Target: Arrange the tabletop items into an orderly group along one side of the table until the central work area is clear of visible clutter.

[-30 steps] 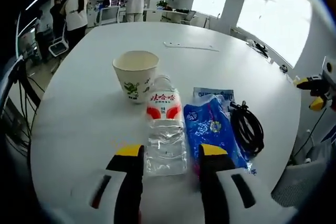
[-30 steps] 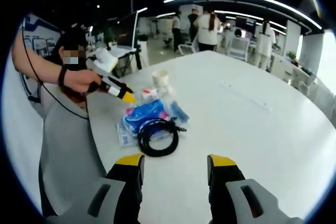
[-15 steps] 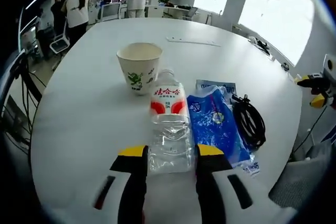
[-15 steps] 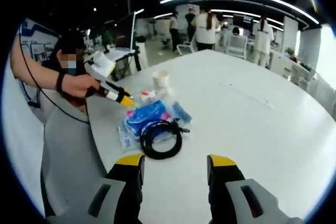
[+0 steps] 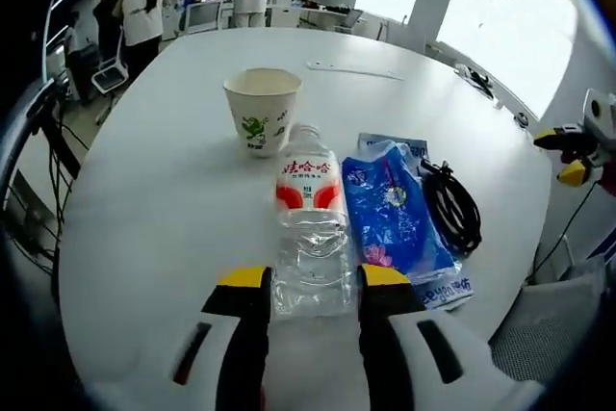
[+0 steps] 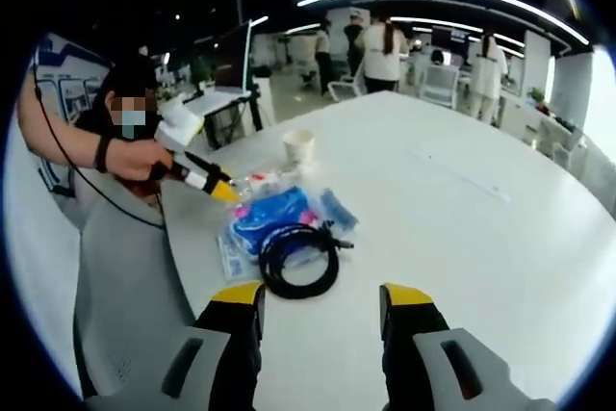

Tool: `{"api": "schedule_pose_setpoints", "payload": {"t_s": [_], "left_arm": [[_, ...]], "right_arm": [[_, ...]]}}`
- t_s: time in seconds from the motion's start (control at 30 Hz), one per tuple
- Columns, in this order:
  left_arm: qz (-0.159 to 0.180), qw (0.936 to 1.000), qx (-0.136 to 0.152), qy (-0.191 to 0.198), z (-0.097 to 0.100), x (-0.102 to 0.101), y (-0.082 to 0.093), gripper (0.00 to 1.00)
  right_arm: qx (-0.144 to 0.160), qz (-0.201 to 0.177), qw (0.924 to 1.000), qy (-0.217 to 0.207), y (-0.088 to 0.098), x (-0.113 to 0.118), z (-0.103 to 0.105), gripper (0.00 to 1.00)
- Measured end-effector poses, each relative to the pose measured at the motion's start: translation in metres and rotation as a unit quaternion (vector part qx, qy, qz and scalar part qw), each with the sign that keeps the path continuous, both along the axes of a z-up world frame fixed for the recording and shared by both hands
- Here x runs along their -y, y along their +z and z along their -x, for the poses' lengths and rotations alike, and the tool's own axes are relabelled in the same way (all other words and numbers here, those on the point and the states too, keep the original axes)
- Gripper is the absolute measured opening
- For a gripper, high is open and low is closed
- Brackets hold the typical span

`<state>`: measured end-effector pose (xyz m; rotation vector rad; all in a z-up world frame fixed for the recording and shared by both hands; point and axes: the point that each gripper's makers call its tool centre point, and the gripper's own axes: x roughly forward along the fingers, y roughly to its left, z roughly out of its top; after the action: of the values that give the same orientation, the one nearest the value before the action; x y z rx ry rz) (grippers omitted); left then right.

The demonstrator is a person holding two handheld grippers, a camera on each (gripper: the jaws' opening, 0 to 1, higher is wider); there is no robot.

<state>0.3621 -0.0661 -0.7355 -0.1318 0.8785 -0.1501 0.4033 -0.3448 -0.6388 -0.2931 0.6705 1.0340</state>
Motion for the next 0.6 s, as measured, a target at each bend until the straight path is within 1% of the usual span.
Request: {"api": "schedule_pose_setpoints", "payload": {"t_s": [0.3,0.47,0.6], "left_arm": [[-0.008,0.9999,-0.008,-0.002,0.023,-0.006,0.000,0.34],[-0.014,0.9997,-0.019,-0.007,0.041,-0.008,0.000,0.34],[-0.014,0.9996,-0.024,-0.004,0.053,-0.010,-0.001,0.34]], "right_arm": [[-0.002,-0.009,1.0000,-0.002,0.001,-0.006,0.000,0.47],[-0.007,-0.013,0.9999,-0.007,-0.004,-0.008,0.000,0.47],[-0.010,-0.016,0.9998,-0.004,-0.006,-0.012,0.004,0.47]]}}
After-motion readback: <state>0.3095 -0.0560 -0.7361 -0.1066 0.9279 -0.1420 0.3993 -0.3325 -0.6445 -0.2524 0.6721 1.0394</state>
